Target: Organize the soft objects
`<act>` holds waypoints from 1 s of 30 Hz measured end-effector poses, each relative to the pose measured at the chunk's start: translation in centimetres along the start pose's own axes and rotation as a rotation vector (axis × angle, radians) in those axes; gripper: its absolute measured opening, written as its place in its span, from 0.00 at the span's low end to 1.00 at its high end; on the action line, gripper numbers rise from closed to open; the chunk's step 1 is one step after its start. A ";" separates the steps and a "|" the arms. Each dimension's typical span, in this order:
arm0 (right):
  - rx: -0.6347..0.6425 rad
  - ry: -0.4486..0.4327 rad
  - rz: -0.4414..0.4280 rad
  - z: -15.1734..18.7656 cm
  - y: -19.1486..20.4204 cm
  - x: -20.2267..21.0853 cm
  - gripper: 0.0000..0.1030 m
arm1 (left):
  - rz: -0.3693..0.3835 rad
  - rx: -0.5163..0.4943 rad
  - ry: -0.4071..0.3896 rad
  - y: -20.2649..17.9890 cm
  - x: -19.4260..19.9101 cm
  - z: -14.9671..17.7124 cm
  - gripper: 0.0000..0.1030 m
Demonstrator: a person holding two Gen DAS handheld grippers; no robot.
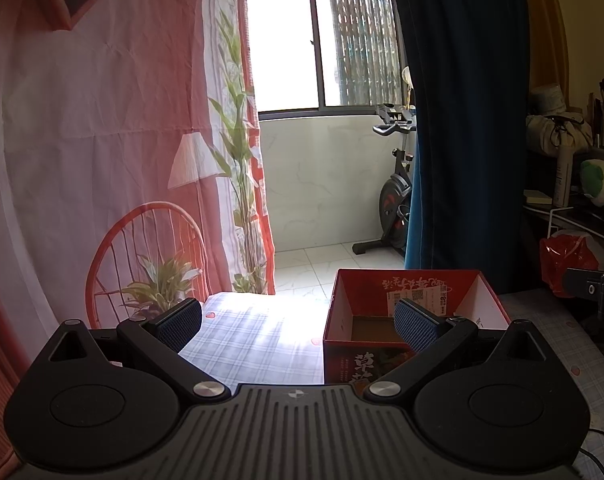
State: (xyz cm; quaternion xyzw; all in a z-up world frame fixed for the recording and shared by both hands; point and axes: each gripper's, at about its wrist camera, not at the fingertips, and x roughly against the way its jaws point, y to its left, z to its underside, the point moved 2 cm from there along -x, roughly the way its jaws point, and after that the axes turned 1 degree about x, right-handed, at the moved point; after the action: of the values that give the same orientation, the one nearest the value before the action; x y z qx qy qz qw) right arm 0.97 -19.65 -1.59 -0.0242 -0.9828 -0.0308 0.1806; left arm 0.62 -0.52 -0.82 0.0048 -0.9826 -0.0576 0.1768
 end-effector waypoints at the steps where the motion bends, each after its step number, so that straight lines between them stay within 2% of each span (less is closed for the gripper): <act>1: 0.000 0.000 0.000 0.0 0.0 0.0 1.00 | 0.001 0.001 0.000 0.0 0.0 0.0 1.00; 21: -0.003 0.001 -0.001 0.0 0.0 0.0 1.00 | 0.005 0.009 0.007 0.0 -0.1 0.2 1.00; 30: -0.058 -0.011 -0.033 0.9 -0.8 -0.6 1.00 | -0.008 0.025 0.031 0.6 -1.1 0.7 1.00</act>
State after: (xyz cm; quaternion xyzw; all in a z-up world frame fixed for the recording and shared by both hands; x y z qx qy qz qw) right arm 1.16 -20.44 -2.70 -0.0132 -0.9827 -0.0622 0.1738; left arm 1.43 0.16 -1.75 0.0117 -0.9803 -0.0459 0.1919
